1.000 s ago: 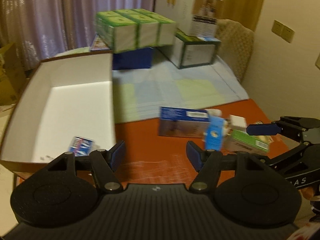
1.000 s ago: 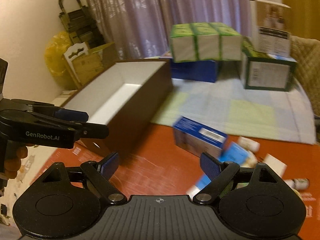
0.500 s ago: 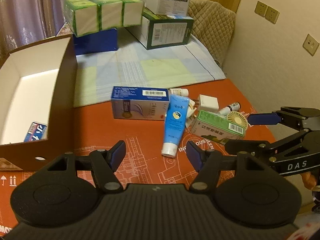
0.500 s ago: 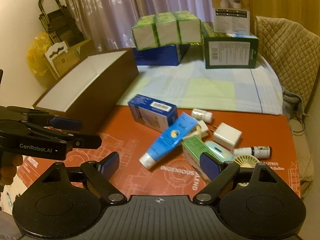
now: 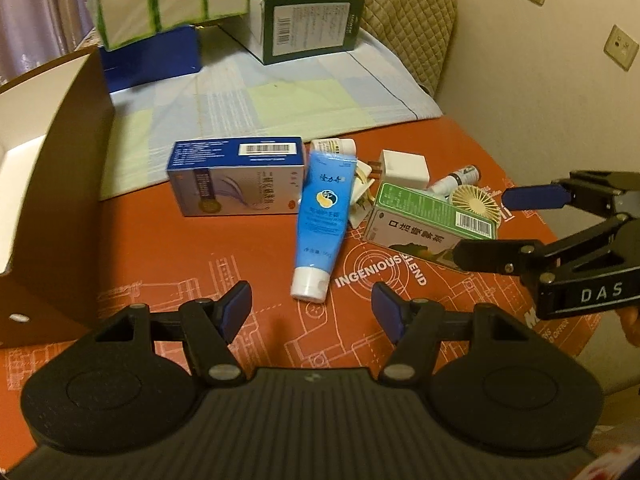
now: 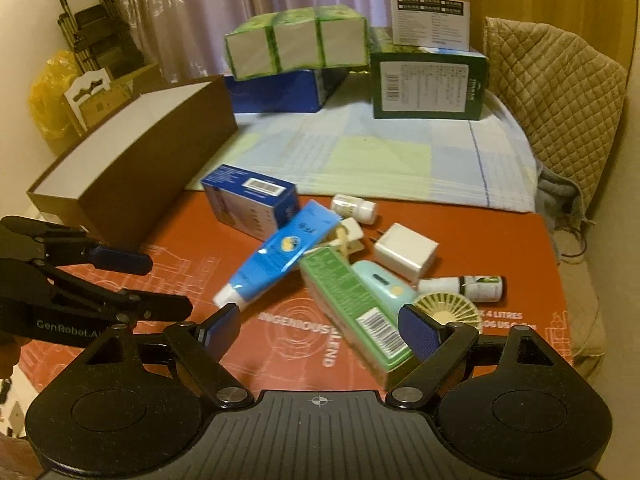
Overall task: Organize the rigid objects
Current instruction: 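Grasp the blue hand-cream tube with the left tool while the right tool grasps the green box, then carry the tube with the left tool while the right tool carries the green box to the shoebox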
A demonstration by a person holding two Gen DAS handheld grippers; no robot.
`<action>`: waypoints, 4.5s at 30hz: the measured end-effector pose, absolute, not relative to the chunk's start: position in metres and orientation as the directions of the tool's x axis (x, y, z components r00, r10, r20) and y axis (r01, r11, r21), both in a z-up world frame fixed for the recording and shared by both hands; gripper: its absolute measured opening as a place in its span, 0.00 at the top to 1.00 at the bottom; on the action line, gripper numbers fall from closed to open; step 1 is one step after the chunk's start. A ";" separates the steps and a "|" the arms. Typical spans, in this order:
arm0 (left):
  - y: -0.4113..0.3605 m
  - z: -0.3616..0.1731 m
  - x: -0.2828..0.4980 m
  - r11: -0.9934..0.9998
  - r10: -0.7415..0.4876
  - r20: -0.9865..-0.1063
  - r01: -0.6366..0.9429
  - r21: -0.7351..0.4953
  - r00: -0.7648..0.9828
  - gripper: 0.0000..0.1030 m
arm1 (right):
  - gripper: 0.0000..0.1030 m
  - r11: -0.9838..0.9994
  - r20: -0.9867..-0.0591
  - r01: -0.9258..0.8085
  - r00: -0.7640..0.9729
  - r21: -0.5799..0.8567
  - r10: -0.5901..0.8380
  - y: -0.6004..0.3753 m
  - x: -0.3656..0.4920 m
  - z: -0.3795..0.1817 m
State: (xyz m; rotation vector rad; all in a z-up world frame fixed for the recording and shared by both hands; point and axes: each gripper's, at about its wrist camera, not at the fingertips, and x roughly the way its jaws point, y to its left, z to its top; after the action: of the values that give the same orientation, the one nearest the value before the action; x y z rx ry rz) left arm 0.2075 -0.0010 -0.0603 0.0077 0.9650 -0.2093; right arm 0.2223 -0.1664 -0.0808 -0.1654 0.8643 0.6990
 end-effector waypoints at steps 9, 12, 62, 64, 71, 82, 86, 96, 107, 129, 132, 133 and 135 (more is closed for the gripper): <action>-0.015 -0.083 0.236 0.975 -0.159 -0.834 0.218 -0.048 0.528 0.42 | 0.22 0.769 -0.765 -0.631 0.445 0.102 0.466 -0.168 0.237 -0.094; -0.018 -0.088 0.245 0.974 -0.146 -0.834 0.224 -0.027 0.533 0.43 | 0.22 0.767 -0.773 -0.634 0.438 0.097 0.459 -0.166 0.241 -0.099; -0.003 -0.119 0.214 0.998 -0.041 -0.876 0.066 -0.010 0.481 0.68 | 0.73 0.612 -0.842 -0.787 0.276 0.078 0.463 -0.145 0.240 -0.129; -0.003 -0.120 0.215 0.998 -0.033 -0.873 0.055 -0.008 0.486 0.69 | 0.73 0.611 -0.844 -0.788 0.277 0.074 0.459 -0.143 0.241 -0.131; -0.003 -0.119 0.208 1.000 -0.010 -0.869 0.011 -0.005 0.494 0.69 | 0.73 0.600 -0.847 -0.798 0.281 0.055 0.451 -0.139 0.241 -0.136; -0.001 -0.109 0.190 0.998 0.025 -0.858 -0.064 -0.009 0.513 0.70 | 0.74 0.566 -0.845 -0.823 0.269 0.048 0.462 -0.141 0.238 -0.134; 0.000 -0.102 0.181 0.995 0.038 -0.850 -0.096 -0.014 0.525 0.70 | 0.74 0.551 -0.839 -0.833 0.263 0.052 0.476 -0.143 0.235 -0.131; 0.013 -0.064 0.149 0.984 0.065 -0.803 -0.172 -0.048 0.592 0.70 | 0.74 0.540 -0.796 -0.835 0.255 0.105 0.549 -0.147 0.227 -0.105; 0.049 -0.012 0.140 0.989 0.021 -0.731 -0.121 -0.084 0.682 0.70 | 0.74 0.550 -0.746 -0.820 0.268 0.155 0.610 -0.123 0.208 -0.067; 0.239 0.045 0.162 0.990 0.069 -0.645 -0.132 -0.050 0.761 0.70 | 0.74 0.537 -0.622 -0.786 0.261 0.307 0.738 0.081 0.192 -0.005; 0.260 0.042 0.176 0.992 0.075 -0.653 -0.126 -0.031 0.753 0.70 | 0.74 0.560 -0.629 -0.776 0.286 0.291 0.723 0.109 0.198 -0.007; 0.267 0.040 0.182 0.992 0.077 -0.657 -0.124 -0.026 0.750 0.70 | 0.74 0.571 -0.633 -0.770 0.297 0.284 0.715 0.117 0.201 -0.009; 0.280 0.036 0.192 0.992 0.076 -0.664 -0.120 -0.022 0.744 0.70 | 0.74 0.594 -0.643 -0.759 0.318 0.268 0.696 0.130 0.206 -0.013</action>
State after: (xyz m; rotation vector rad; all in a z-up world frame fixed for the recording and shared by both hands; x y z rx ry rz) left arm 0.1923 0.2799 0.0361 -0.0646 0.7245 0.1075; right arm 0.2061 0.1302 -0.0133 -0.0887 0.7990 0.9589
